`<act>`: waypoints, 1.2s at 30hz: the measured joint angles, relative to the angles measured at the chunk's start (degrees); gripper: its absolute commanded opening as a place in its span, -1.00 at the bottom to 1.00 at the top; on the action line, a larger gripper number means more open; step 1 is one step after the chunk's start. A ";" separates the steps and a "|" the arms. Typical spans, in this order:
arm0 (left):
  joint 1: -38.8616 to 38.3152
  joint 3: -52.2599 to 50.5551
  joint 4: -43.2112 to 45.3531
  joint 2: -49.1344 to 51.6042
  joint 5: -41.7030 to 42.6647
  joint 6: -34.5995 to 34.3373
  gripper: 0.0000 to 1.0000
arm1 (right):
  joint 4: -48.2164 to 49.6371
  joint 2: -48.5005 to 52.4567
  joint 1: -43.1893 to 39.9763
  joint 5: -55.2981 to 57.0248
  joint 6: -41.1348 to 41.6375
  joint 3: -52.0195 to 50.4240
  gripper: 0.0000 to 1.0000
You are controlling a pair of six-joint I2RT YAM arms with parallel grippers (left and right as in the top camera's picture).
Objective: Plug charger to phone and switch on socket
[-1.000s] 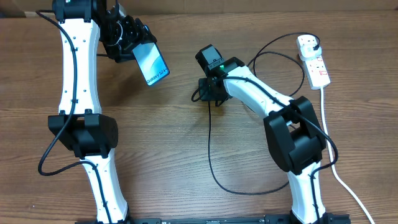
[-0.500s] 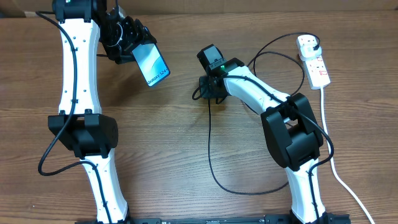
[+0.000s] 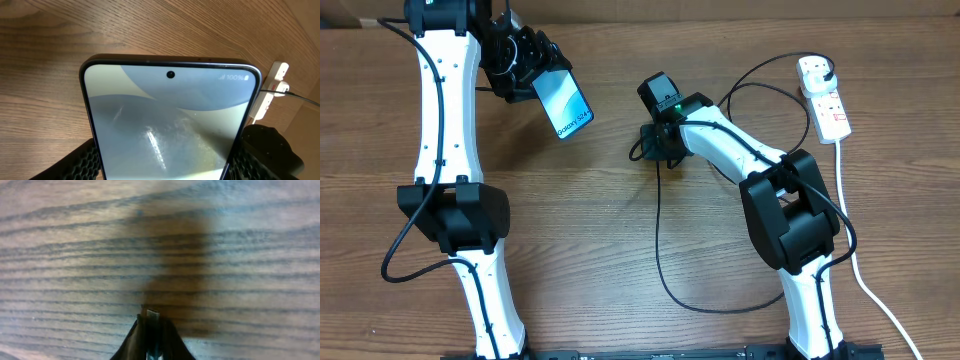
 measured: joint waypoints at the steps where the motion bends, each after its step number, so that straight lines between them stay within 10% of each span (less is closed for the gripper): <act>1: 0.00 0.00 0.00 0.00 -0.02 -0.02 -0.92 | -0.48 0.04 0.00 -0.31 0.46 0.09 -0.93; 12: 0.00 0.00 0.00 0.00 0.00 -1.73 -0.92 | -7.74 0.17 -2.75 -8.74 10.36 0.85 -0.93; 36: 0.00 0.00 0.00 0.00 0.17 -2.78 -0.92 | -12.02 0.92 3.82 10.29 15.96 2.84 -0.90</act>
